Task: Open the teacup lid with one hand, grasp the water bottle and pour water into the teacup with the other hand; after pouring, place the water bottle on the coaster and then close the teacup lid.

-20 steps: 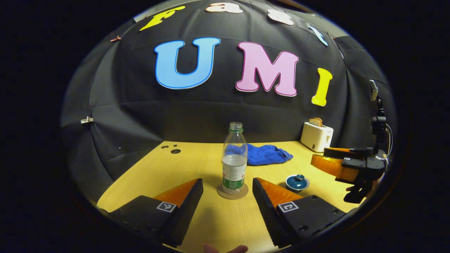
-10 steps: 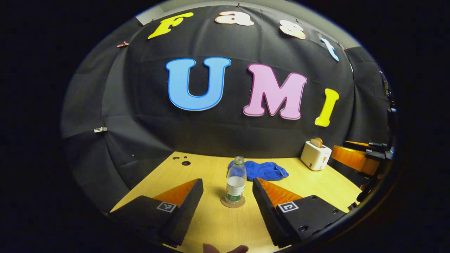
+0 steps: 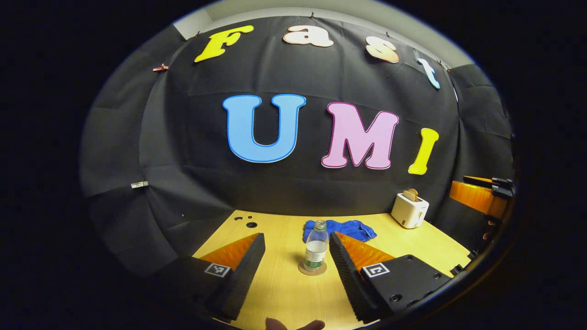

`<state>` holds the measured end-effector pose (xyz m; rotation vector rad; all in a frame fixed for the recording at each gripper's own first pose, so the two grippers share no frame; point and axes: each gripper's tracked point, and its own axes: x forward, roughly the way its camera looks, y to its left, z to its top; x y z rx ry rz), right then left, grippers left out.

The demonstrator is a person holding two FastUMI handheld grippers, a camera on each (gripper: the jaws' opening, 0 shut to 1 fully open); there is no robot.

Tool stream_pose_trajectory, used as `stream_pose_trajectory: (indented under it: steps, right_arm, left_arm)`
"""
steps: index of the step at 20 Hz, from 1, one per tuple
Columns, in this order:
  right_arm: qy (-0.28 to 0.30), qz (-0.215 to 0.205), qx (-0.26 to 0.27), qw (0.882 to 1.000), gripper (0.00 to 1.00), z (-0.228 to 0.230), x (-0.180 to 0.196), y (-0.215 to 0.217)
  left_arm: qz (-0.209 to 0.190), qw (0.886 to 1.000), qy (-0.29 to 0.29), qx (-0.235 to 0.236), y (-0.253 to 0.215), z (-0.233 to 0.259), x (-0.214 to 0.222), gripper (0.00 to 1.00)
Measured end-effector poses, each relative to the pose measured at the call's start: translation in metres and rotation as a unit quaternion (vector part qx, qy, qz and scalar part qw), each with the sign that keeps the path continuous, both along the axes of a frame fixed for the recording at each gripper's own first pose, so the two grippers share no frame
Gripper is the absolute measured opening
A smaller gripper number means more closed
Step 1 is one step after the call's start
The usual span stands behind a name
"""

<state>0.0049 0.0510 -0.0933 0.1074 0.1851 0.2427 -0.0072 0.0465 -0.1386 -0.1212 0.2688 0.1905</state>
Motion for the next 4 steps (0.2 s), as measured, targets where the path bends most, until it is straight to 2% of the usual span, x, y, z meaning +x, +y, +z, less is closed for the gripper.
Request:
stream_pose_trajectory:
  steps: [4]
  right_arm:
    - [-0.005,-0.015,-0.002,1.0,0.97,0.0111,-0.0078,-0.0064]
  left_arm:
    - [-0.004,1.0,-0.011,0.018,0.0089,0.0103,-0.0084,0.89]
